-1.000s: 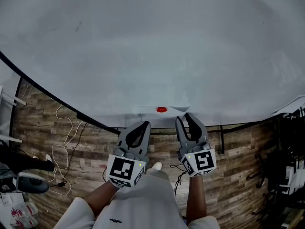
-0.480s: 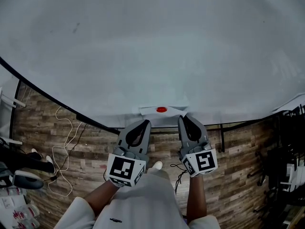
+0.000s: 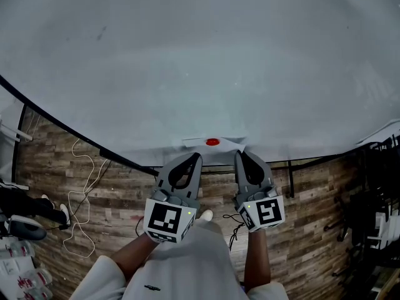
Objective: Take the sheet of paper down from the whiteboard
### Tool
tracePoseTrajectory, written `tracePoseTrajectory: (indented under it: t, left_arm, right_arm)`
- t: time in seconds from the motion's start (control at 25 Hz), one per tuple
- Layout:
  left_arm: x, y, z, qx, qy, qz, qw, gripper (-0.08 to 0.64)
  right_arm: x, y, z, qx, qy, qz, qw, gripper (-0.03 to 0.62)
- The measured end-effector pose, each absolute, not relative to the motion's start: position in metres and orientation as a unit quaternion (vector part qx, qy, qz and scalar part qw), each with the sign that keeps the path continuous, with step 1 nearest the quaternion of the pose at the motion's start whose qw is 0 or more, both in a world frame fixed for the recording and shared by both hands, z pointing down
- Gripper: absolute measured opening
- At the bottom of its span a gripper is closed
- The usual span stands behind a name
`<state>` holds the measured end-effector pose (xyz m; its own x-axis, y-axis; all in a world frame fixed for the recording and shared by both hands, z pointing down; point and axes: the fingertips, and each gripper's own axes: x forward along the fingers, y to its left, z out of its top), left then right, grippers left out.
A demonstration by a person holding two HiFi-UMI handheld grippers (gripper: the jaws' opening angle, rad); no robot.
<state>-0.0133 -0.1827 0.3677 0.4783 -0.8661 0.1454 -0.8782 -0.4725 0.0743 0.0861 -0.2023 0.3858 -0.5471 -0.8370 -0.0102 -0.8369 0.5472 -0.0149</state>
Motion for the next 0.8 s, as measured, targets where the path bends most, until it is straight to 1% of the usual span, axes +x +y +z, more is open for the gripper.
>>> tracePoseTrajectory:
  t: [0.08, 0.12, 0.2, 0.32, 0.4, 0.48, 0.6, 0.8]
  left_arm:
    - [-0.009, -0.183, 0.365, 0.859, -0.506, 0.045, 0.067, 0.009]
    - [-0.008, -0.184, 0.365, 0.86, -0.505, 0.044, 0.066, 0.02]
    - [-0.006, -0.183, 0.366, 0.862, -0.501, 0.044, 0.066, 0.064]
    - [-0.002, -0.183, 0.359, 0.862, -0.501, 0.044, 0.064, 0.083]
    - [0.001, -0.184, 0.353, 0.861, -0.505, 0.042, 0.05, 0.101]
    - [0.006, -0.184, 0.349, 0.86, -0.506, 0.04, 0.048, 0.109]
    - [0.01, -0.186, 0.344, 0.858, -0.507, 0.036, 0.07, 0.126]
    - [0.012, -0.191, 0.338, 0.85, -0.522, 0.025, 0.067, 0.141]
  right_arm:
    - [0.086, -0.202, 0.385, -0.478, 0.878, -0.004, 0.009, 0.014]
    - [0.086, -0.202, 0.384, -0.479, 0.878, -0.004, 0.009, 0.014]
    - [0.085, -0.202, 0.385, -0.481, 0.877, -0.004, 0.009, 0.014]
    - [0.084, -0.2, 0.386, -0.483, 0.876, -0.004, 0.008, 0.014]
    - [0.086, -0.199, 0.385, -0.483, 0.876, -0.005, 0.009, 0.014]
    - [0.089, -0.199, 0.384, -0.483, 0.875, -0.005, 0.01, 0.014]
    - [0.091, -0.2, 0.383, -0.483, 0.875, -0.005, 0.01, 0.014]
    - [0.088, -0.2, 0.384, -0.485, 0.874, -0.01, 0.012, 0.014]
